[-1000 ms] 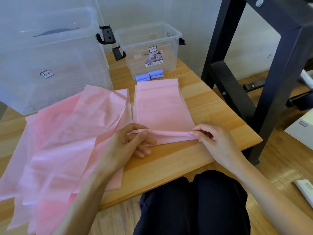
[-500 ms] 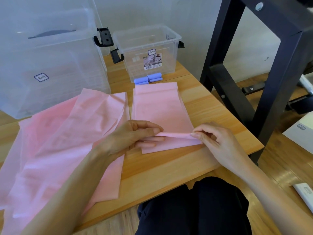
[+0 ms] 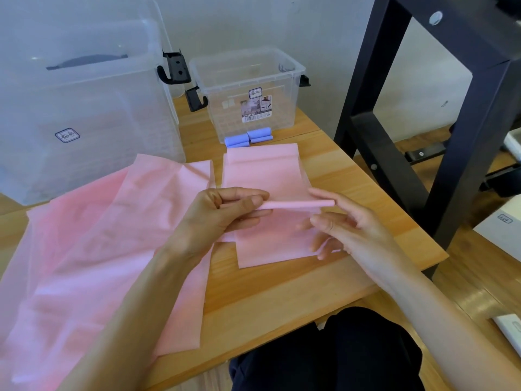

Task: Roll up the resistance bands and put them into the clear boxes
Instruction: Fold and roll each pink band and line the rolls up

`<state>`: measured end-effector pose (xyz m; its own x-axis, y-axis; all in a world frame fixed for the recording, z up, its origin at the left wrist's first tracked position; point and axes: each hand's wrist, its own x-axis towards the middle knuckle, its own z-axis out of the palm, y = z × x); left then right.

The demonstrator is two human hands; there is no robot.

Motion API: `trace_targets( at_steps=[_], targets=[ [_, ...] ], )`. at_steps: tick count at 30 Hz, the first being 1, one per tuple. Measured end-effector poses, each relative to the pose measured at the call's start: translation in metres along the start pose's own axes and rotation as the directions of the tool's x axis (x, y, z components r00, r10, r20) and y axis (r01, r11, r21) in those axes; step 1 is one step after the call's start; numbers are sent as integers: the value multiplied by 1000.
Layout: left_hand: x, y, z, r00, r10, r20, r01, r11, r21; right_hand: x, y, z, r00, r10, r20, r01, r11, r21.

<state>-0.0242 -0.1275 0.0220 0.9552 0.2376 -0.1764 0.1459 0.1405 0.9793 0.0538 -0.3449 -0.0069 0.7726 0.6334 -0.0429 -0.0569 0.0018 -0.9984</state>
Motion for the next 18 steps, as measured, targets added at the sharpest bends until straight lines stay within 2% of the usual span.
trace_targets(
  at_steps=[3,7,18],
  targets=[
    [4,11,0,999,35,2,-35,998,44,13,-6,5,1000,-31,2,31,993,117],
    [10,21,-1,999,47,-4,-47,995,90,30,-14,8,997,-73,-32,77,983,169],
    [11,-6,1,995,27,-98,-22,999,44,46,5,16,999,-37,-28,40,987,155]
  ],
)
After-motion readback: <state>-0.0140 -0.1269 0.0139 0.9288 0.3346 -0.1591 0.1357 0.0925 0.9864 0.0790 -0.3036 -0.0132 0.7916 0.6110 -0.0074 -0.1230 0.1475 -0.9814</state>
